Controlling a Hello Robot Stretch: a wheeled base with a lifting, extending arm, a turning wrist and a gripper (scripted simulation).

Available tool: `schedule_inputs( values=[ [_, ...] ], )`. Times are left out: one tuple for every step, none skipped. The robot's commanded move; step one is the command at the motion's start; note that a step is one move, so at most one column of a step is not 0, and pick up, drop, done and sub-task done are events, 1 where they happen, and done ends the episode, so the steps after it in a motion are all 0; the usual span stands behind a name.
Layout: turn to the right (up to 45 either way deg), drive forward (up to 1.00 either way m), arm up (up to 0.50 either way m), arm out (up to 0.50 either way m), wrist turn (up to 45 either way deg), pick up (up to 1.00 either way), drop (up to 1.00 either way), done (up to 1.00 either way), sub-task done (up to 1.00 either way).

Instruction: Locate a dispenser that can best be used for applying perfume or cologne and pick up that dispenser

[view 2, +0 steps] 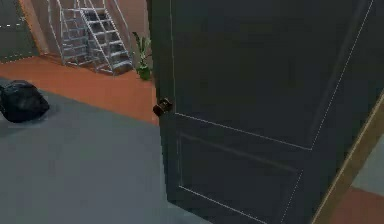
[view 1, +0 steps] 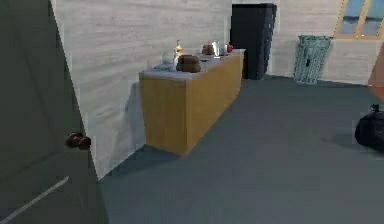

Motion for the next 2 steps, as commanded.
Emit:
schedule_inputs(
  values=[
    [0.0,1.0,0.0,0.0,0.0,0.0,0.0,0.0,0.0],
    [0.0,0.3,0.0,0.0,0.0,0.0,0.0,0.0,0.0]
  ],
)
